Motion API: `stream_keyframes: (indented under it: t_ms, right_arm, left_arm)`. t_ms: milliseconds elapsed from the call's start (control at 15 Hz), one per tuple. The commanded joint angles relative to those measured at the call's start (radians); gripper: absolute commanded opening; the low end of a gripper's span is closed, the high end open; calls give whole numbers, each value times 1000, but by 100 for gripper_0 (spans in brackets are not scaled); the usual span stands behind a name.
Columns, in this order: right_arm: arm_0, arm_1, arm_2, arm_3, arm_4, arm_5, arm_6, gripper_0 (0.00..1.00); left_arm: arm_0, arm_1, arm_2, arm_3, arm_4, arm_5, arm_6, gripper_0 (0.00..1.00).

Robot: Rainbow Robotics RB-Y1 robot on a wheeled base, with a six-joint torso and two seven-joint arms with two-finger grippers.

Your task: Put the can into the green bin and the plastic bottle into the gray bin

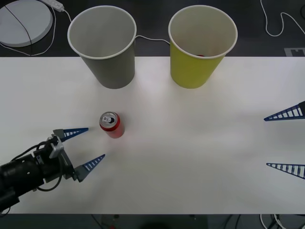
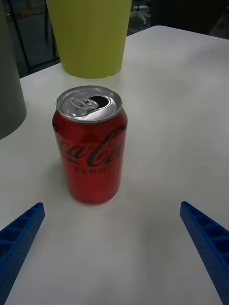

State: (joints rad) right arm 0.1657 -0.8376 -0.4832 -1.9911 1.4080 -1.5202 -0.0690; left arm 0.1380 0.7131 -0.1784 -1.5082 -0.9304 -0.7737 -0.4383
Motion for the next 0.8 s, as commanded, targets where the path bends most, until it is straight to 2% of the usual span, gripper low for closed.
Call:
stream_keyframes:
  t_ms: [67, 333, 800]
  right_arm:
    - [0, 0, 0, 0, 0, 0, 0, 100]
    - [0, 0, 0, 0, 0, 0, 0, 100]
    - [0, 0, 0, 0, 0, 0, 0, 100]
  left_arm:
    - [-46, -35, -6, 75, 15, -29, -23, 100]
    - [-104, -76, -6, 154, 19, -42, -50, 100]
    - [-124, -152, -4, 155, 7, -24, -59, 100]
